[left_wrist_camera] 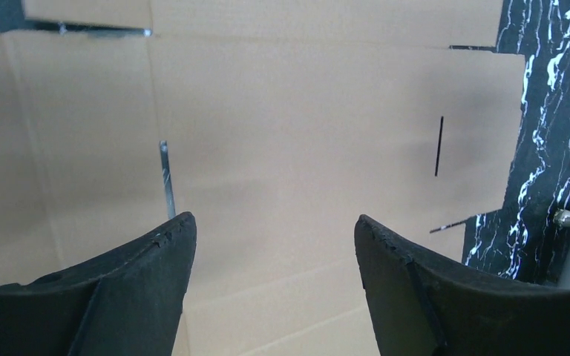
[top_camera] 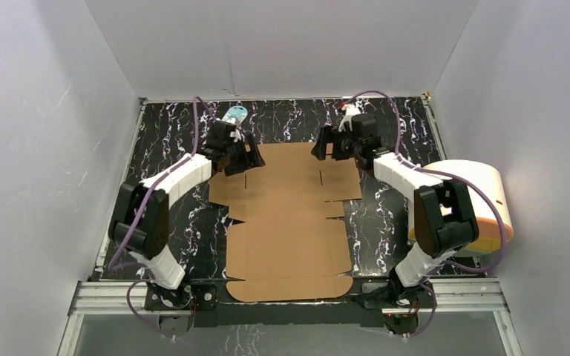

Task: Fold the paper box

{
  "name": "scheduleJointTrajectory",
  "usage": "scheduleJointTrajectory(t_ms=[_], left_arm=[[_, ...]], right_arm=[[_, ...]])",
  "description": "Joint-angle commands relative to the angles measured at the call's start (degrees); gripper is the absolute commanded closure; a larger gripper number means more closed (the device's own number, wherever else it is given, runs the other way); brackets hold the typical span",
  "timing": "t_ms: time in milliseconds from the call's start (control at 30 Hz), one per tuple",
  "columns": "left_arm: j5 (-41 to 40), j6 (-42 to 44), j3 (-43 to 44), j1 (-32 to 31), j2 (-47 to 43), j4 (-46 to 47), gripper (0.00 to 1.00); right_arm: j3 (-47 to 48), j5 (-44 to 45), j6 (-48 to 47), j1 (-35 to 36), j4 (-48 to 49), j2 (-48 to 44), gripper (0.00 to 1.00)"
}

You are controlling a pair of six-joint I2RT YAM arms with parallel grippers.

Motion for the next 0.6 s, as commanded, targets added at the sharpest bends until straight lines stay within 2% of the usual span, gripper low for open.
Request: scheduleJointTrajectory(t_ms=[0, 200, 400, 567], left_arm=[[5.23, 1.99, 7.22, 0.59, 7.14, 1.82, 0.24], [5.75, 3.86, 12.21, 0.58, 14.43, 1.85, 0.24], [3.93, 5.13, 11.95, 0.71, 16.67, 3.26, 0.23], [4.72, 5.26, 12.00, 0.70, 18.92, 3.60, 0.23]], right_arm=[[6.69, -1.88, 1.41, -4.28, 0.30, 4.96, 0.02], [12.72, -4.33, 3.67, -8.88, 1.22, 13.51, 0.06], [14.85, -10.92, 6.49, -12.54, 5.56, 19.71, 0.13], [16.81, -11.91, 7.38, -13.11, 6.04, 23.52, 0.20]])
